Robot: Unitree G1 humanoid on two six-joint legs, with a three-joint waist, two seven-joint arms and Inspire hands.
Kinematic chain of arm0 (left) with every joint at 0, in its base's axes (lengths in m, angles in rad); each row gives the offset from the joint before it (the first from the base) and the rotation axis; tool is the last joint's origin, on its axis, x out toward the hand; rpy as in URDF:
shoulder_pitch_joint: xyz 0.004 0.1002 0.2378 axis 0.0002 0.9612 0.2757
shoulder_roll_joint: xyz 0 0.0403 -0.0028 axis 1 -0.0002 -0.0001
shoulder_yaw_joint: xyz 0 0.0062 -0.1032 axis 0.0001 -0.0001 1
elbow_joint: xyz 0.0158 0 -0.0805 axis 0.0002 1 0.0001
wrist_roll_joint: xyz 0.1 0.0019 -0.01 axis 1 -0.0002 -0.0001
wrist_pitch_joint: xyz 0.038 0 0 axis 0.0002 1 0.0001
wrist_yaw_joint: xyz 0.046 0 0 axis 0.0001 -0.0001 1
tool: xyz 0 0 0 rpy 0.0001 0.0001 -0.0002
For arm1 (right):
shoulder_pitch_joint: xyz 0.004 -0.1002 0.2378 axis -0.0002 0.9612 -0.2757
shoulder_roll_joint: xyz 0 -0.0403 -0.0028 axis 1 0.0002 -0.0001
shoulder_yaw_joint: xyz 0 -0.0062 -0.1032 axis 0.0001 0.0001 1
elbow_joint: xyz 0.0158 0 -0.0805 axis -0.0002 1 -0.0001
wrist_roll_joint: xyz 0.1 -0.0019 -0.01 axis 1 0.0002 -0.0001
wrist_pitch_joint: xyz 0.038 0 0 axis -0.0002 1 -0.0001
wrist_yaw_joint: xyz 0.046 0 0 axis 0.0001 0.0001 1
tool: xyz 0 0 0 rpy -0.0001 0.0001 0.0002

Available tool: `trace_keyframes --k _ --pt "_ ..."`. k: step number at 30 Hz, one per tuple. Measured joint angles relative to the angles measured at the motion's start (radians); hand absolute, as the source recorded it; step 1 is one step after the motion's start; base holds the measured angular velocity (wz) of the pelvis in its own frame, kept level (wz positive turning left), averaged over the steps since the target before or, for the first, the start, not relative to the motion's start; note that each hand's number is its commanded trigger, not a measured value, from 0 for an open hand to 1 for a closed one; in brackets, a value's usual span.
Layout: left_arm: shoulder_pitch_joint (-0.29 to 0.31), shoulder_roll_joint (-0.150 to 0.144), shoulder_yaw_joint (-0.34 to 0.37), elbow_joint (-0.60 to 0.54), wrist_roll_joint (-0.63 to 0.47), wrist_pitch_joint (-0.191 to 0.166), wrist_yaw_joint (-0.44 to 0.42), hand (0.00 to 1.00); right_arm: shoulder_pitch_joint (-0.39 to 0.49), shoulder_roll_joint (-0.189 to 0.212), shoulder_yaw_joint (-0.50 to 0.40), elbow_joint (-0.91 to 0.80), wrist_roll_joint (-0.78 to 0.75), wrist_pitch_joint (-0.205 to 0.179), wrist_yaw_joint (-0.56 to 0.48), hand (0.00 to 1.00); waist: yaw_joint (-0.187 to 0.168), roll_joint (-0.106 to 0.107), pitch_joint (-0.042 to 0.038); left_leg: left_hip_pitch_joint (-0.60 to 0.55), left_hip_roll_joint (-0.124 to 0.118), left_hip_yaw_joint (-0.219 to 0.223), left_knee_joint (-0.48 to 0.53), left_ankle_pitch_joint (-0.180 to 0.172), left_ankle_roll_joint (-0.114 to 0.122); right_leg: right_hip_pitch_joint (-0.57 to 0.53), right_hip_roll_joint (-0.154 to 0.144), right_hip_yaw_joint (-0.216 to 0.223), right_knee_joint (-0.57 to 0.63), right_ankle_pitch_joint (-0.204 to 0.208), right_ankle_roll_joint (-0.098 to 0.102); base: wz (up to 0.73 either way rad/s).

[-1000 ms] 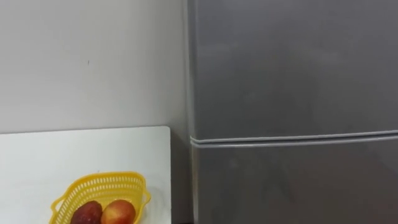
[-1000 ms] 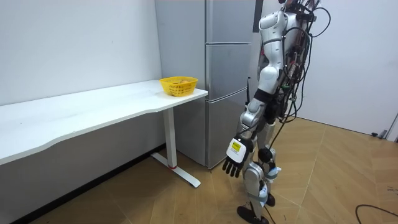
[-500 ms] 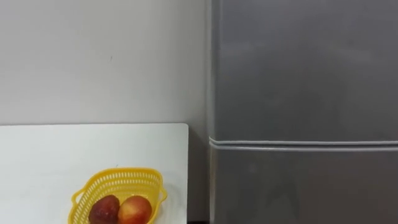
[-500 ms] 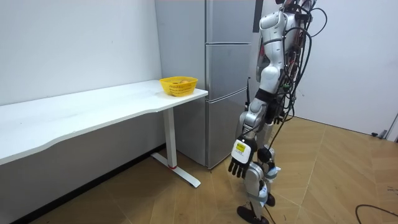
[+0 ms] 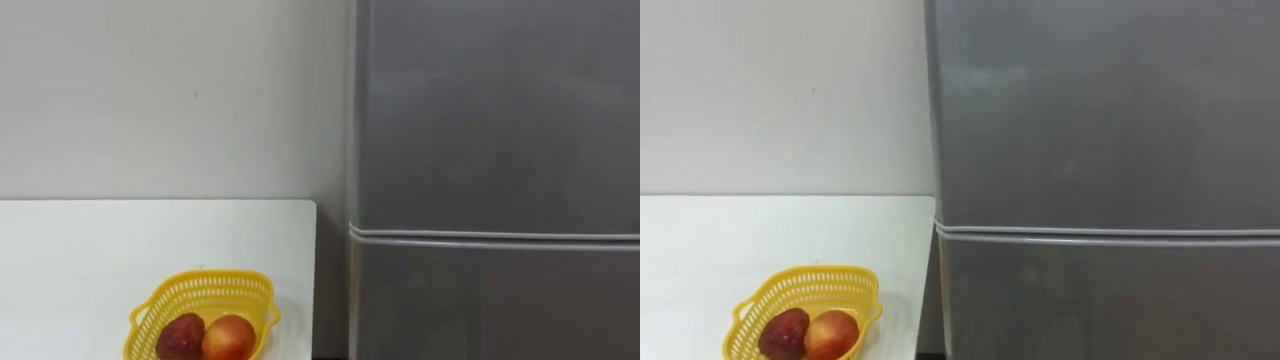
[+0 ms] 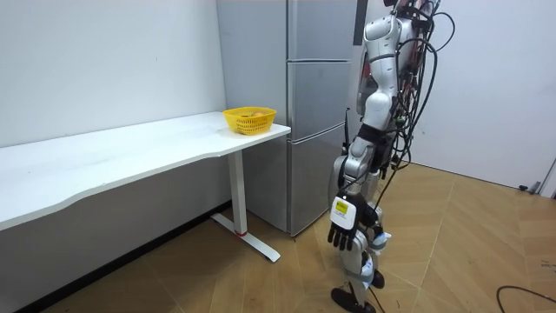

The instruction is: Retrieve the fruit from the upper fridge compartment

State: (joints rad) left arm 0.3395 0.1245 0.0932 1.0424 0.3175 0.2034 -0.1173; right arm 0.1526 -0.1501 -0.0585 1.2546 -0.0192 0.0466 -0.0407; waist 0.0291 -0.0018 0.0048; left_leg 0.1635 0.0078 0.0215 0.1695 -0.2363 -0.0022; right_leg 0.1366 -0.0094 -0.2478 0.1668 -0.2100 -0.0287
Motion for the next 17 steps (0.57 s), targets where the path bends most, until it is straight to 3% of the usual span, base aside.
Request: trace_keyframes --k 7,17 --pt "-0.033 0.001 -0.001 0.000 0.002 0.009 0.002 0.00 -0.001 -0.005 0.029 -0.001 -0.008 0.018 -0.002 0.00 -0.001 -0.002 0.0038 0.004 -0.001 0.002 0.000 0.000 0.000 0.001 0.000 0.006 0.000 -0.001 0.001 0.00" --pt "-0.035 0.002 -0.001 0.000 0.005 0.009 0.003 0.00 0.006 -0.004 0.037 -0.001 -0.099 0.043 -0.003 0.00 -0.004 -0.009 0.0038 0.006 -0.001 0.003 0.000 0.000 0.000 0.003 -0.001 0.004 0.000 -0.001 0.001 0.00"
